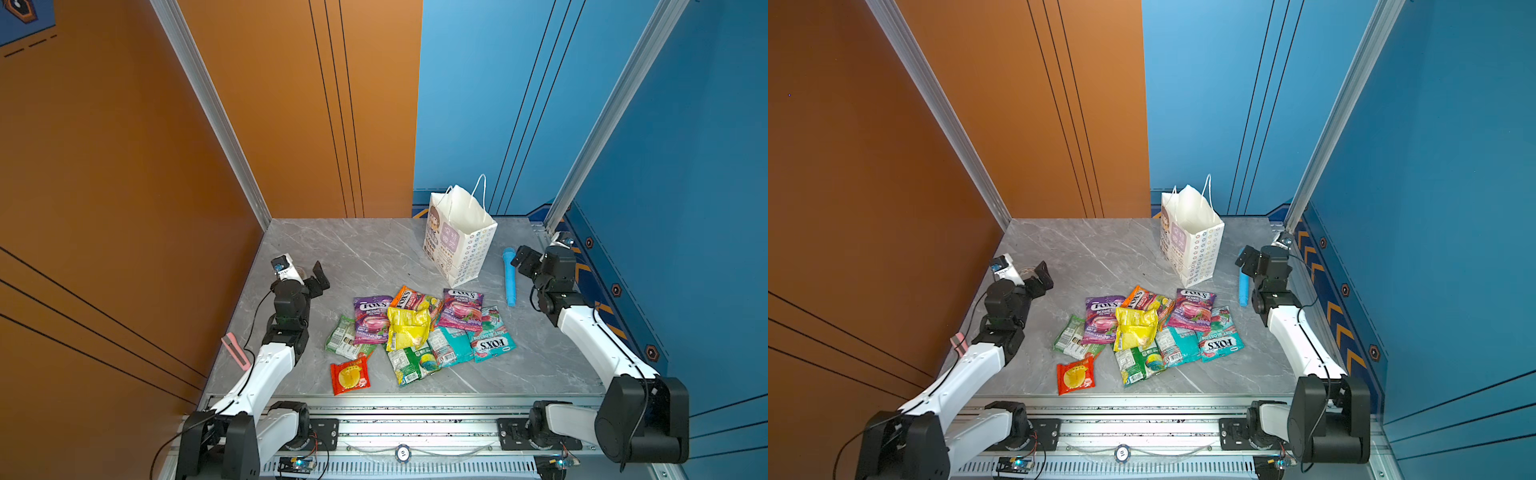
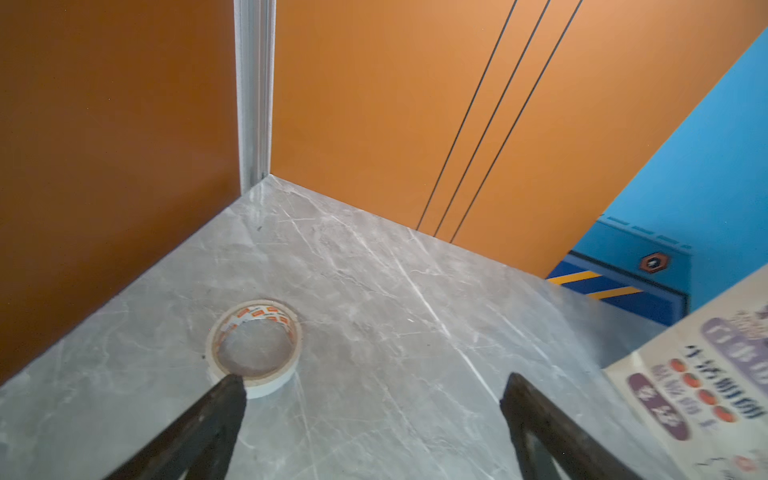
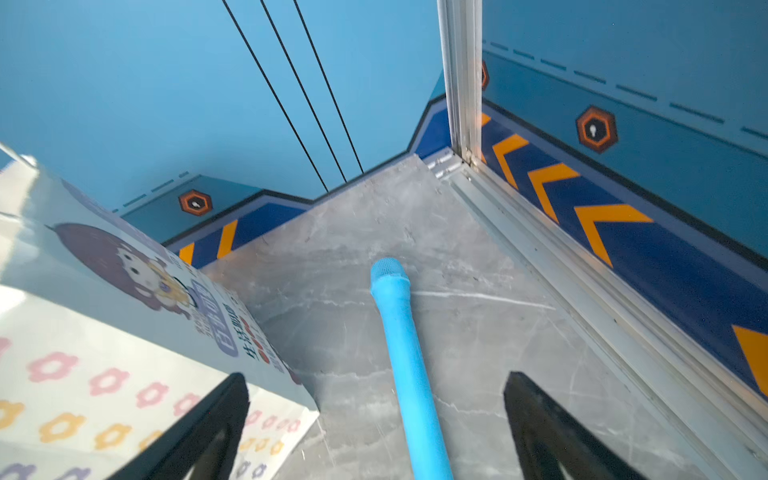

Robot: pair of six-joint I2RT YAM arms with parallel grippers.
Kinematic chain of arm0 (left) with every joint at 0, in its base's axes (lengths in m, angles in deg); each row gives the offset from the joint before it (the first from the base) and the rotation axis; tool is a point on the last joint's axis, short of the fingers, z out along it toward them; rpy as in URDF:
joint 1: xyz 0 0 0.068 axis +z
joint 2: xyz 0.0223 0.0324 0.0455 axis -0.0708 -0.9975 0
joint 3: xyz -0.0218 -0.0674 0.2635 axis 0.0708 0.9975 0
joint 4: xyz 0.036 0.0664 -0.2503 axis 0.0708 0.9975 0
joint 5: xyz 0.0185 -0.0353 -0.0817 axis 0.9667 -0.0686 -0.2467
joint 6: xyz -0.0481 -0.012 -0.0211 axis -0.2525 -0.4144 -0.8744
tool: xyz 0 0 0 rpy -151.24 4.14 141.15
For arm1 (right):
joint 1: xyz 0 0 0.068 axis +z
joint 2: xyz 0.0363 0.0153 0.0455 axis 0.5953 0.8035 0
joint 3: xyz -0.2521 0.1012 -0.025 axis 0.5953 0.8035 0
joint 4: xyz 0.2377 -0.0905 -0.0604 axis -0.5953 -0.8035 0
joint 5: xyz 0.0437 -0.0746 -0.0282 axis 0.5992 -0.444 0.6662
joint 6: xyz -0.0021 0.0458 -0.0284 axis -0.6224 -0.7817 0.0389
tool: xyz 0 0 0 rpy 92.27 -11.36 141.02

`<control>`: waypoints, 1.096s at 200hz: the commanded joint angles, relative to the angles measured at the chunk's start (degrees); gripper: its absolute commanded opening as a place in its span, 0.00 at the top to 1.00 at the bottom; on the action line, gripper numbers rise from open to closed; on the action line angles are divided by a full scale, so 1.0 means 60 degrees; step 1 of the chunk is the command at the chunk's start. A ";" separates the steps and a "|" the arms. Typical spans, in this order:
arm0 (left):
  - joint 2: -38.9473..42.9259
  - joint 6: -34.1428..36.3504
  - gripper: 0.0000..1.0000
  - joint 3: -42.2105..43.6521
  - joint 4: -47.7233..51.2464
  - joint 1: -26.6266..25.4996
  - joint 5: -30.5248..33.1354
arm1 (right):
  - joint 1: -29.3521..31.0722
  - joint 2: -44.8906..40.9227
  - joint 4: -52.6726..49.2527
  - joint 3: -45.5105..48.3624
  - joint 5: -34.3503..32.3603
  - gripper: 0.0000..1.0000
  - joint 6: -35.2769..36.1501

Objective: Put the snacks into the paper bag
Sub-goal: 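Raise both arms and reach the right gripper toward the white paper bag's handle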

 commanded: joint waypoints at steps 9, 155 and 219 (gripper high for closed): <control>-0.0127 -0.0640 0.02 -0.1702 0.3296 0.0120 -0.1365 | 0.0113 -0.0499 -0.1953 -0.0487 0.1323 0.04 -0.0185; -0.1372 -0.1563 0.01 -0.4223 0.4255 -0.1683 -0.3638 | 0.0982 0.3244 -0.5844 -0.7042 0.2731 0.09 0.1300; -0.1305 -0.1621 0.00 -0.4415 0.4372 -0.1956 -0.3711 | 0.1361 0.4855 -0.7061 -0.9489 0.2576 0.15 0.1965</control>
